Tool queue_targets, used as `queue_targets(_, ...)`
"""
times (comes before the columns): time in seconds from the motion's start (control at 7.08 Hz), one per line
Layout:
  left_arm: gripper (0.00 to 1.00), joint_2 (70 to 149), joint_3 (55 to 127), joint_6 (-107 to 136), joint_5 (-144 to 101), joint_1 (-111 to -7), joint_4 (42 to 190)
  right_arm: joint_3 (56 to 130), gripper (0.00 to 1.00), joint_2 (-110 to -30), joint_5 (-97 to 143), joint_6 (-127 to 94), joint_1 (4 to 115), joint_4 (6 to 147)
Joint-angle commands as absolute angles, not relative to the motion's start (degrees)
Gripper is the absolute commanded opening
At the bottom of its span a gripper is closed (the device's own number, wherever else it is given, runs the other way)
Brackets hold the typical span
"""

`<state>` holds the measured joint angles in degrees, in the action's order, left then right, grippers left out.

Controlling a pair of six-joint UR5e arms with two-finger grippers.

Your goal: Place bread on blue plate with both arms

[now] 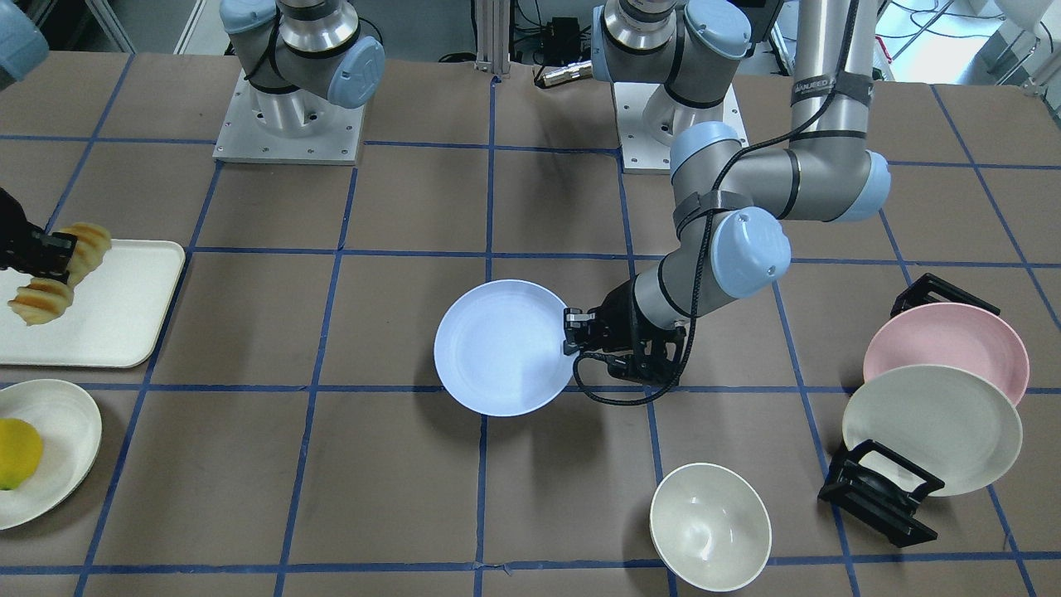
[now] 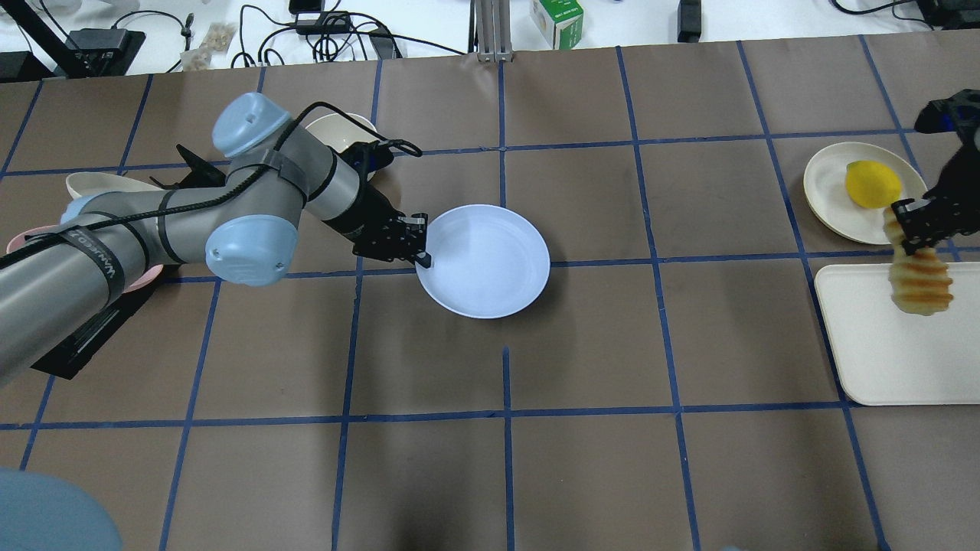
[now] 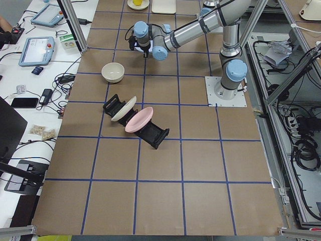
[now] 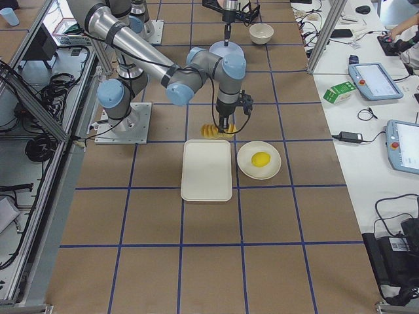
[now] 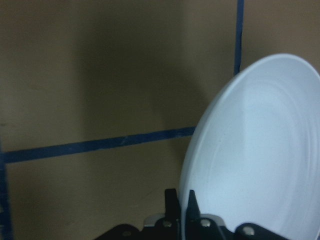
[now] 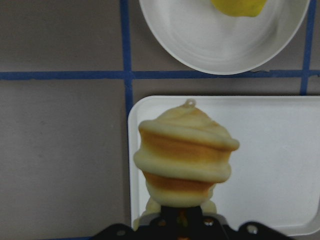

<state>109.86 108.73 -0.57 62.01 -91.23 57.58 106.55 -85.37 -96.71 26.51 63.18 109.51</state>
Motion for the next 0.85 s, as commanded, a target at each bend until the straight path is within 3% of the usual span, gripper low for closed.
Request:
queue_targets(0.0,0.0,112.75,109.25,0.35,59.24,-92.37,55.04,105.22,0.0,-85.96,-96.59,16.21,73.08,107.76)
queue_targets(0.14,0.0,114.24,109.42,0.26,59.33,-92.37,52.58,103.81,0.0,-85.43,-94.76,12.69,77.56,106.45)
queue_targets(0.28,0.16,115.13,109.34,0.26,59.67,-92.37,49.69,103.02,0.0,-84.47,-91.09,9.52,80.57,106.26)
queue_targets(0.42,0.63,115.4,109.07,-0.26,59.94,-92.37,47.74,102.83,0.0,-83.51,-88.01,5.4,83.47,106.43)
queue_targets(0.57,1.0,115.23,108.9,-0.44,60.12,-92.37,47.55,102.75,0.0,-82.97,-87.89,4.93,86.63,107.22)
queue_targets(0.71,1.0,113.31,107.77,-0.44,61.51,-91.94,48.33,102.57,0.0,-81.58,-87.8,2.14,89.01,107.57)
